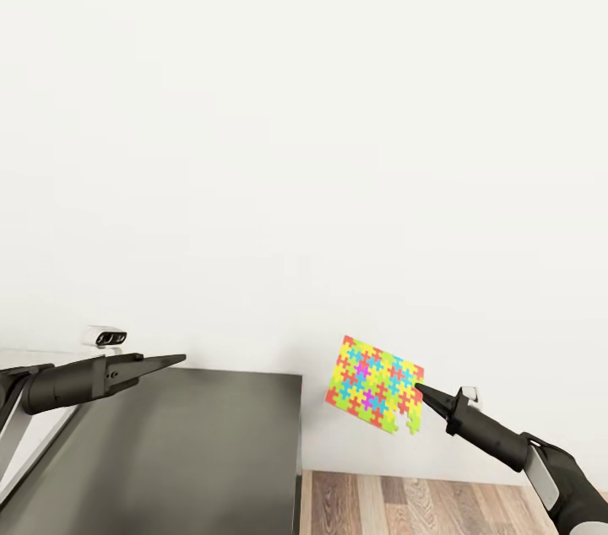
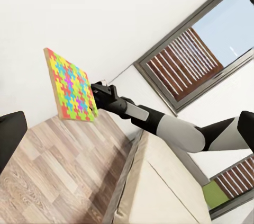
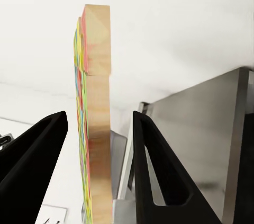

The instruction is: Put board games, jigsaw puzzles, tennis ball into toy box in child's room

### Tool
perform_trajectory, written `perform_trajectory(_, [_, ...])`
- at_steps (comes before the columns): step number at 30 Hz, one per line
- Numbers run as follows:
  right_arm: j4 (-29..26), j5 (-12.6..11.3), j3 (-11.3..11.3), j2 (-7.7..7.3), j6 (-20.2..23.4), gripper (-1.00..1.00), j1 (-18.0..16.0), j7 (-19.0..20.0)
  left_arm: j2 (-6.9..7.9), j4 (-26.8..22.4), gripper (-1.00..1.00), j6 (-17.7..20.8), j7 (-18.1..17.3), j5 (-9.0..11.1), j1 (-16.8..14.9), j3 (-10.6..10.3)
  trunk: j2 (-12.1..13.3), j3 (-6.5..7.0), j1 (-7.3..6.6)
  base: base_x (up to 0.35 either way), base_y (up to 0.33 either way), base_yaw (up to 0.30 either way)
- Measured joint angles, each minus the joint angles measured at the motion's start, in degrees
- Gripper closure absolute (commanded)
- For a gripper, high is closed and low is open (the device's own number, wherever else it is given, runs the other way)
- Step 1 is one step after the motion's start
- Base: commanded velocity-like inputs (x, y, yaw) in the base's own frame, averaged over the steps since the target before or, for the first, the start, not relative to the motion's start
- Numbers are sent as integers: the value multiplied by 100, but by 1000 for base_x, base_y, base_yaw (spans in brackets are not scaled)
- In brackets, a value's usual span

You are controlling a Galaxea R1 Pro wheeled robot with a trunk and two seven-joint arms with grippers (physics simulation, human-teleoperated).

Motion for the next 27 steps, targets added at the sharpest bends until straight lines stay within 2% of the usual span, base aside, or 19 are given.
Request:
perform_trajectory(13, [-4, 8, 0, 3, -3, 100, 1, 2, 3, -1, -100, 0, 0, 9, 18, 25, 0, 123, 0, -90, 0, 37])
perform_trajectory(15, [-4, 26, 0, 1, -3, 100, -1, 0, 34, 9, -100, 0, 1, 5, 17, 84, 0, 142, 0, -7, 0, 72])
perform_trajectory(17, [-4, 39, 0, 1, -2, 100, 0, 0, 124, 13, -100, 0, 1, 3, 7, 224, 0, 161, 0, -4, 0, 73])
perform_trajectory(22, [-4, 50, -6, -38, -3, 100, -2, 7, 521, 30, -100, 0, 2, -39, 10, 728, 0, 206, 0, -1, 0, 75])
perform_trajectory(24, [-4, 49, 0, -72, -7, 100, -2, 11, 626, 56, -100, 0, 2, -55, 39, 879, 0, 221, 0, -10, 0, 80])
perform_trajectory(27, [-3, 58, 1, -108, -12, 100, -3, 15, 740, 49, -100, 0, 3, -18, 322, 1219, 0, 238, 0, -64, 0, 170])
